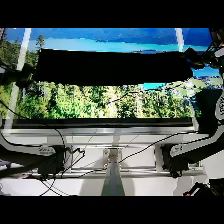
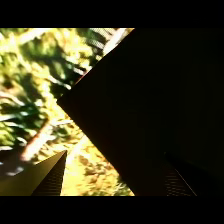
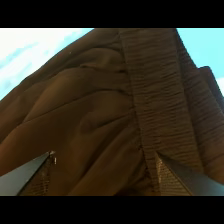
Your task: Fold the clothes and pants, and hang the long-sleeved shirts on hangers.
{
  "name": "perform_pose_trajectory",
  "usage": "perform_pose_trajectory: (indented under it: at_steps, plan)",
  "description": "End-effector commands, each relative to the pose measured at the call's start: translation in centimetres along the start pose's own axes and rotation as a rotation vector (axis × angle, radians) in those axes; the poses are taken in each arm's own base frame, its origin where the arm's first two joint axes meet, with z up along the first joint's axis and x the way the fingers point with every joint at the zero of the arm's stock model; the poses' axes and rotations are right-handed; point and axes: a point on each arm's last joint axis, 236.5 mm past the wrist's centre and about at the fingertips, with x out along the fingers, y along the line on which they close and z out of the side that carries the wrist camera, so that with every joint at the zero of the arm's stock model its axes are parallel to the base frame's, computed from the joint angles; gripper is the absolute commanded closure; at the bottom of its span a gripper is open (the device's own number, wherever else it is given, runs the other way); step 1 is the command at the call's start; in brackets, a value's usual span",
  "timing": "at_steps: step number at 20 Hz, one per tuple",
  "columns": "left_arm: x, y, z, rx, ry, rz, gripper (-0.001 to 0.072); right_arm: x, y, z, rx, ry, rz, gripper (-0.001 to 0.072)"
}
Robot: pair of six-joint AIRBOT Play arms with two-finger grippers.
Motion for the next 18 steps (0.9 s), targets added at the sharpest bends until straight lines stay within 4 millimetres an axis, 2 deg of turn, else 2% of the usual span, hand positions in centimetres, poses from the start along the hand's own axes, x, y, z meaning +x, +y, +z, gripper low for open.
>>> perform_pose_trajectory:
  at_steps: [1,5,6,7,8,9,10,11,12,13,14,16,18]
  plan:
    - [2.5,1.6,-1.6,-0.142,0.035,0.014,0.0044,0.0,0.1,-0.3,-0.026,0.012,0.002,0.0016]
    - [4.0,0.8,1.7,-0.185,-0.119,-0.034,0.005,-0.2,0.3,-0.1,-0.046,0.012,0.007,0.0016]
    - [4.3,0.6,2.6,-0.18,-0.163,-0.038,0.0091,-0.3,0.5,0.1,-0.05,0.007,0.009,0.0016]
    - [4.5,0.3,3.2,-0.171,-0.202,-0.044,0.018,-0.5,1.0,0.5,-0.059,-0.001,0.013,0.0018]
    - [4.5,-0.3,4.0,-0.157,-0.244,-0.053,0.0332,-0.6,1.6,0.9,-0.07,-0.011,0.019,0.0036]
    - [4.4,-1.0,4.5,-0.145,-0.279,-0.064,0.0541,-0.8,2.6,1.3,-0.087,-0.021,0.029,0.0135]
    - [4.1,-1.9,5.0,-0.093,-0.302,-0.072,0.0703,-1.0,3.7,1.8,-0.105,-0.033,0.04,0.0239]
    - [3.7,-3.2,5.4,0.008,-0.317,-0.078,0.0701,-1.2,5.1,2.2,-0.131,-0.048,0.052,0.0285]
    - [3.0,-4.7,5.8,0.119,-0.337,-0.083,0.0701,-1.4,6.6,2.6,-0.157,-0.06,0.066,0.0374]
    - [1.9,-6.5,6.2,0.246,-0.366,-0.09,0.0702,-1.7,8.4,3.0,-0.19,-0.075,0.084,0.0598]
    - [0.6,-8.1,6.4,0.365,-0.396,-0.096,0.0702,-1.9,10.4,3.4,-0.22,-0.097,0.104,0.0695]
    - [-3.1,-11.6,6.3,0.527,-0.456,-0.123,0.0703,-2.2,14.4,4.0,-0.271,-0.154,0.145,0.0696]
    - [-7.1,-14.6,5.3,0.572,-0.478,-0.177,0.0702,-2.1,19.2,3.1,-0.321,-0.181,0.199,0.0697]
